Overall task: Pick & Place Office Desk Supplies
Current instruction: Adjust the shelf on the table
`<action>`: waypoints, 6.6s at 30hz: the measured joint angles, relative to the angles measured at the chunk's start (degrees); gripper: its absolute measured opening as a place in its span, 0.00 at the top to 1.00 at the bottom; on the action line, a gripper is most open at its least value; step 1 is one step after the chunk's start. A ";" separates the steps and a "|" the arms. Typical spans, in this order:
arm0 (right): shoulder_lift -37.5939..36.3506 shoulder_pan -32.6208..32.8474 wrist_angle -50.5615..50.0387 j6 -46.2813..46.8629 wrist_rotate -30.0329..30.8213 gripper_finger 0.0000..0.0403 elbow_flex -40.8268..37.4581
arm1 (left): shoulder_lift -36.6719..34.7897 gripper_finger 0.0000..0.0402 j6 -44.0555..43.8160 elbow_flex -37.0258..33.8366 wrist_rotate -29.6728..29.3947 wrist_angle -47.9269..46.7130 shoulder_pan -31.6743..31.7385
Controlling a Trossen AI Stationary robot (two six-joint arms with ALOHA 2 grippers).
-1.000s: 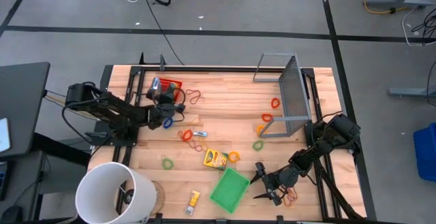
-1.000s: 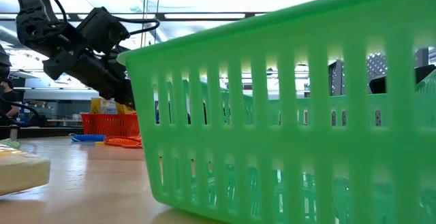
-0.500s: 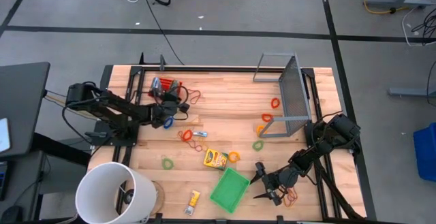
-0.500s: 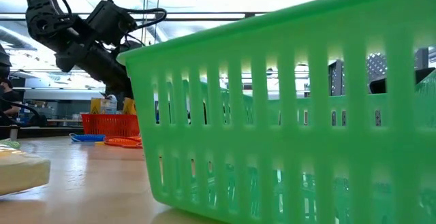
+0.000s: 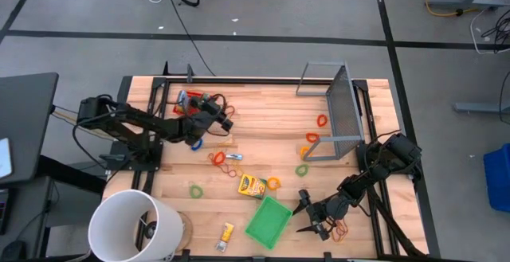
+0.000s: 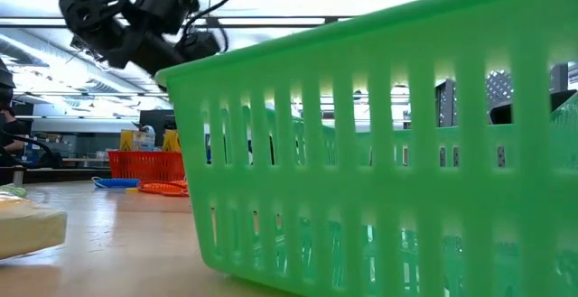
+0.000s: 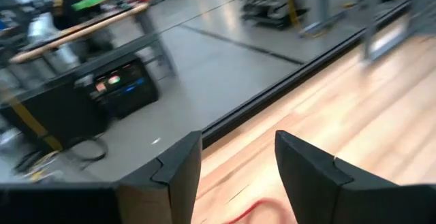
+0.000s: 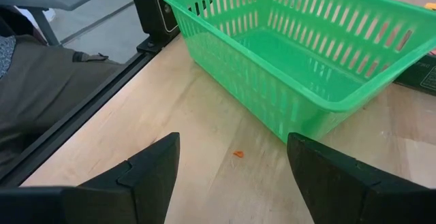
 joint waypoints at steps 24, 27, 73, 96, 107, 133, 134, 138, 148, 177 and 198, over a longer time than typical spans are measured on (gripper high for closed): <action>0.00 -0.27 1.99 -0.04 0.00 0.31 0.02 | 17.83 0.62 4.89 28.54 34.58 3.34 -5.41; 0.00 -0.11 2.29 -0.04 0.00 0.31 0.02 | 20.71 0.61 6.03 34.08 37.13 3.35 -6.16; 0.00 -0.63 -3.69 2.08 2.27 0.31 0.02 | 40.65 1.00 25.60 86.04 70.25 -45.27 1.49; -10.96 6.02 -4.90 4.98 32.07 0.99 0.04 | 30.94 0.99 22.84 86.17 63.61 -50.91 -3.65; -14.29 15.17 -8.04 6.17 51.33 1.00 0.07 | 25.93 0.99 18.77 82.05 65.11 -52.22 -11.20; -14.29 14.53 -10.46 6.29 57.12 1.00 0.06 | 7.19 1.00 3.08 7.00 39.52 19.13 -15.22; -14.29 14.35 -10.45 6.62 58.76 1.00 0.07 | 6.32 1.00 2.60 4.73 39.14 19.70 -14.88; -14.29 13.40 -10.49 8.08 67.10 1.00 0.07 | 2.95 1.00 0.67 -3.33 37.42 24.24 -13.57; -14.27 5.42 -10.25 8.59 73.88 1.00 0.07 | -1.25 1.00 -2.17 -17.60 36.17 32.08 -12.82; -14.27 -4.35 -32.05 39.79 38.23 0.48 0.07 | -2.18 0.99 0.85 -19.84 60.59 29.87 -12.86; -19.85 -11.10 -40.26 41.24 20.75 0.78 2.20 | -2.12 0.98 3.00 -19.84 62.42 27.29 -12.86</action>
